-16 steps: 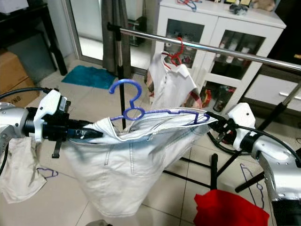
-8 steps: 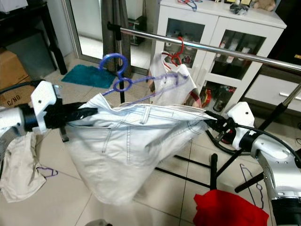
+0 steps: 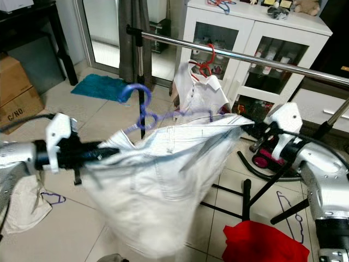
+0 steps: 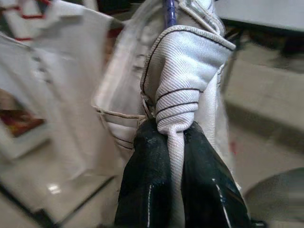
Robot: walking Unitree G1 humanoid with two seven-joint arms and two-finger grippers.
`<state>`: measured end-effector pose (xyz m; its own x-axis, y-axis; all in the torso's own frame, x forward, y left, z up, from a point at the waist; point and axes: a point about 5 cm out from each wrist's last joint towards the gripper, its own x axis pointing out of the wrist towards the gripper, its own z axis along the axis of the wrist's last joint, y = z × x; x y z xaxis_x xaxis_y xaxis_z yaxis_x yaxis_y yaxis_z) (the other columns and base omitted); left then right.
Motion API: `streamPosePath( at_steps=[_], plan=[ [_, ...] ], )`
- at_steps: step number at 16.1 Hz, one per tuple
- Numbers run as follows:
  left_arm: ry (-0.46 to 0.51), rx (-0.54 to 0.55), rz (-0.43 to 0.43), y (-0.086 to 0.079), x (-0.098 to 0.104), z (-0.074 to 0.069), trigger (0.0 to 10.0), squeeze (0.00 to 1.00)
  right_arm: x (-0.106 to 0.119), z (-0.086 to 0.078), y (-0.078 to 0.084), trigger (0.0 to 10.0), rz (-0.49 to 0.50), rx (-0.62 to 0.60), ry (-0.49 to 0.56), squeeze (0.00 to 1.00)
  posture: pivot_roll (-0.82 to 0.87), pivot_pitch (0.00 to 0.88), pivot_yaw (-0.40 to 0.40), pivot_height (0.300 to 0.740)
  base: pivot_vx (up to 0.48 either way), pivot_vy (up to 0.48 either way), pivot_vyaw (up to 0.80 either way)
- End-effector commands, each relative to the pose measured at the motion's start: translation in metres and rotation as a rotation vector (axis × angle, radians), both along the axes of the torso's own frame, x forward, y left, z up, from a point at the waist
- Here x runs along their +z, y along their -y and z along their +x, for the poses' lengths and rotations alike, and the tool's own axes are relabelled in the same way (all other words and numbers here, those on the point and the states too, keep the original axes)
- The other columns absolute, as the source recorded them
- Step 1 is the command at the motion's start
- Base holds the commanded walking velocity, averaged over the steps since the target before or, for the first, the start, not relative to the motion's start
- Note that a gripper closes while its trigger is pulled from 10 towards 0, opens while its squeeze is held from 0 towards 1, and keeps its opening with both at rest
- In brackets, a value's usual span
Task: Hang hanger
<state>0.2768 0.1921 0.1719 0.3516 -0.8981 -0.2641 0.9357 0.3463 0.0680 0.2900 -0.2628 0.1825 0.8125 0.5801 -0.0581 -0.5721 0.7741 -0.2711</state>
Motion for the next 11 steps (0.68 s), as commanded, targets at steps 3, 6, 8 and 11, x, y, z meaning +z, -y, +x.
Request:
streamPosePath(
  at_steps=[3, 6, 8, 11],
  plan=[
    [-0.065, -0.102, 0.015, 0.005, 0.002, 0.001, 0.0, 0.00, 0.025, -0.001, 0.010, 0.0, 0.016, -0.024, 0.096, 0.00, 0.09, 0.000, -0.068, 0.740, 0.000, 0.000, 0.00],
    [-0.063, -0.045, 0.230, 0.000, -0.018, 0.017, 0.0, 0.00, 0.031, 0.000, 0.006, 0.0, 0.030, 0.001, 0.118, 0.00, 0.09, 0.000, -0.064, 0.740, 0.000, 0.000, 0.00],
    [-0.089, -0.006, 0.323, -0.004, -0.025, 0.024, 0.0, 0.00, 0.035, 0.001, 0.003, 0.0, 0.036, 0.018, 0.131, 0.00, 0.09, 0.000, -0.063, 0.740, 0.000, 0.000, 0.00],
    [-0.115, -0.068, 0.359, -0.005, -0.029, 0.024, 0.0, 0.00, 0.043, 0.002, 0.002, 0.0, 0.043, 0.041, 0.148, 0.00, 0.09, 0.000, -0.060, 0.740, 0.000, 0.000, 0.00]
  ],
)
